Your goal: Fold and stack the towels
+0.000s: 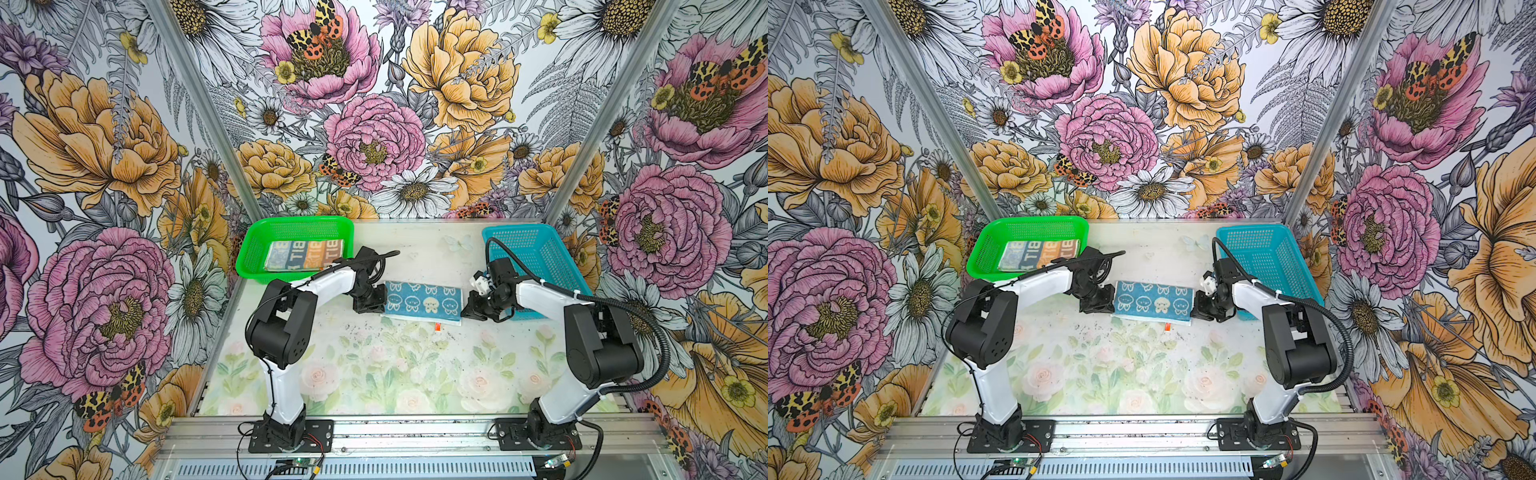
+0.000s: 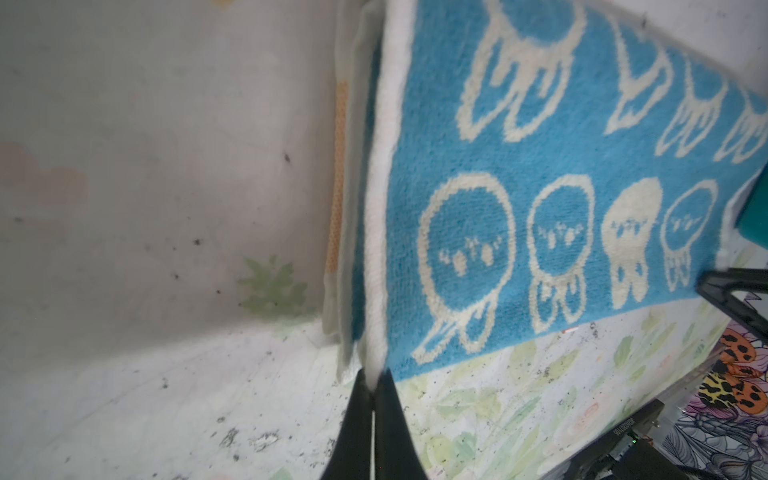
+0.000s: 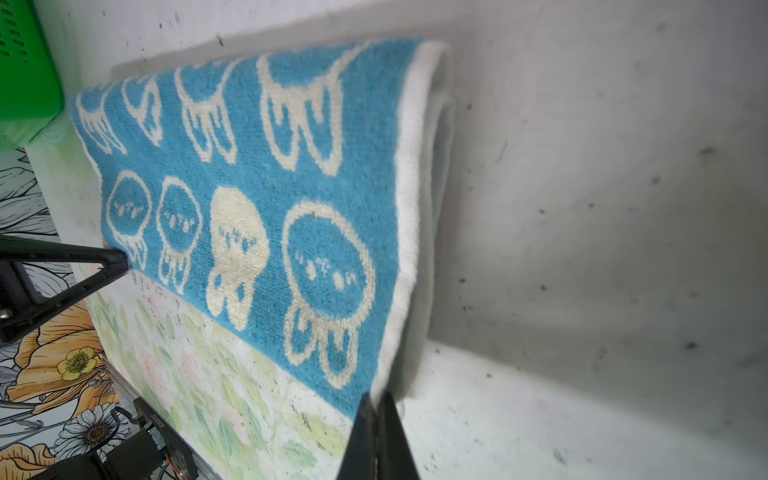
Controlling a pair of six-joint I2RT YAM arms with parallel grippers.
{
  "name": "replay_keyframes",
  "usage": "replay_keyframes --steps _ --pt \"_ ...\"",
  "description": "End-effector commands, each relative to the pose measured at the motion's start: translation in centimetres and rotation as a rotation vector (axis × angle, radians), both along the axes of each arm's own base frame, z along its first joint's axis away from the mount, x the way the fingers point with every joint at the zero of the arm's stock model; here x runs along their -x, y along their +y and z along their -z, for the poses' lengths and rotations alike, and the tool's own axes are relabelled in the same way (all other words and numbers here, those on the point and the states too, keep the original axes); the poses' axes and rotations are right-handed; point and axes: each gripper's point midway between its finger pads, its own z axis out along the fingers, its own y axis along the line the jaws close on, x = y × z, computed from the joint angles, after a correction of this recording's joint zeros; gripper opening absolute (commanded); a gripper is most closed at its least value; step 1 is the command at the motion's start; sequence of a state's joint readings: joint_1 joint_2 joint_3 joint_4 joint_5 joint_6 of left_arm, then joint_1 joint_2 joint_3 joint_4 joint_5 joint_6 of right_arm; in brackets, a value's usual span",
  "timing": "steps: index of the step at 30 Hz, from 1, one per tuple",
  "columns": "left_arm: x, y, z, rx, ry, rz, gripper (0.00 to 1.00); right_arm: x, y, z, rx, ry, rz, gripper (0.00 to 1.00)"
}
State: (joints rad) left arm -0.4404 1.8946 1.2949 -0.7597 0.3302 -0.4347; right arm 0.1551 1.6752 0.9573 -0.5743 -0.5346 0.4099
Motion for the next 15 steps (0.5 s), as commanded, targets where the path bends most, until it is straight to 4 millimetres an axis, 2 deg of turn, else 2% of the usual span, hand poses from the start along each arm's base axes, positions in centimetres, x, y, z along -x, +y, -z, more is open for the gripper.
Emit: replay_keyframes --steps 1,6,12,13,15 --pt "-1.5 0.0 -2.8 0.034 -0.094 -0.028 0.0 -1.3 -0.2 -2.2 0.009 -0.107 0.004 0.0" --pt "-1.1 -0.1 -2.5 0.036 -0.081 -0.029 0.0 -1.2 0.0 -2.8 0.0 -0.121 0.004 0.0" --pt "-0.1 0.2 -1.3 0.008 -0.058 -0.022 0.0 0.0 0.3 -1.8 0.011 -0.096 -0.018 0.0" --pt "-0.1 0.2 -2.3 0.017 -0.083 -0.024 0.0 0.2 0.4 -1.5 0.014 -0.092 -0.022 0.0" --pt "0.1 0.3 -2.2 0.015 -0.08 -0.024 0.0 0.8 0.5 -0.8 0.02 -0.075 -0.028 0.0"
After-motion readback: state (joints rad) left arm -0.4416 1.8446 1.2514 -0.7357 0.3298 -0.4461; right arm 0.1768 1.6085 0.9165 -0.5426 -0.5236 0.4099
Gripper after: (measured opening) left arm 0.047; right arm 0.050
